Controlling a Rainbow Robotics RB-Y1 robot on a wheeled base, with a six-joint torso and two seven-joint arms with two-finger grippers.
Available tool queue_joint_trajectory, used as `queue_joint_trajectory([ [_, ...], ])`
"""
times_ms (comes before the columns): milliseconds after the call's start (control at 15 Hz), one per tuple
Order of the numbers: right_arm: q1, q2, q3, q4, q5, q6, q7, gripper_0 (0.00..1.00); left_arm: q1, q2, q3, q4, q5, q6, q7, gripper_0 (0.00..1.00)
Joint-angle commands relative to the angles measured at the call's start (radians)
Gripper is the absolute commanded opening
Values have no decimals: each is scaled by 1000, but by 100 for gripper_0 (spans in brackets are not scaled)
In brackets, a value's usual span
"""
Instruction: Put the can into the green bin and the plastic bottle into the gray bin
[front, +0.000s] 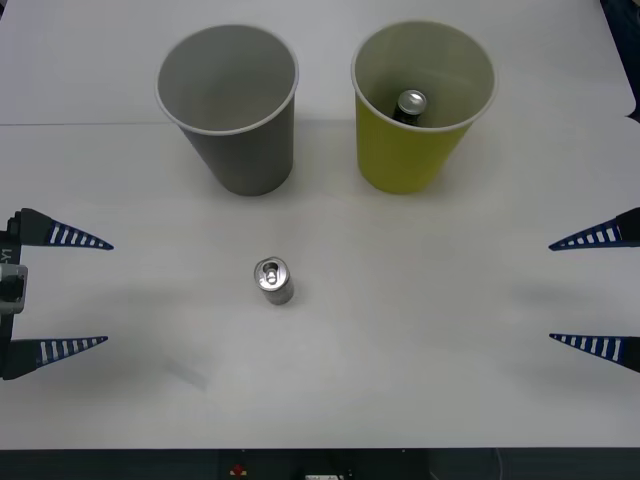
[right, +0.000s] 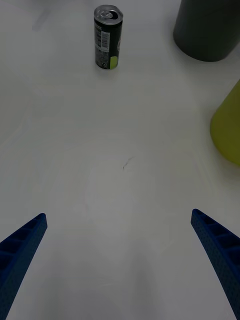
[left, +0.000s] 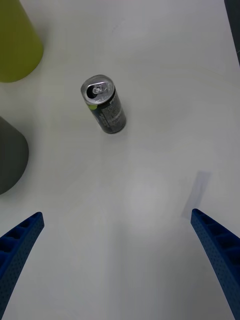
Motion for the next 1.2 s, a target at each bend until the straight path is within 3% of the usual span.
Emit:
queue_joint_trajectory([
  [67,0,0,0,0,0,0,0,100,0,0,0,0,0,0,0,100],
  [467,0,0,0,0,0,0,0,100,1,-25,-4,24,-12,27,-5,100],
  [667,0,0,0,0,0,0,0,100,-44,-27,-58,91,8,22,-12,100],
  [867,0,0,0,0,0,0,0,100,-124,-25,-151,211,86,-11,-54,100],
  [1200,0,0,0,0,0,0,0,100,-240,-27,-323,413,240,-11,-236,100],
])
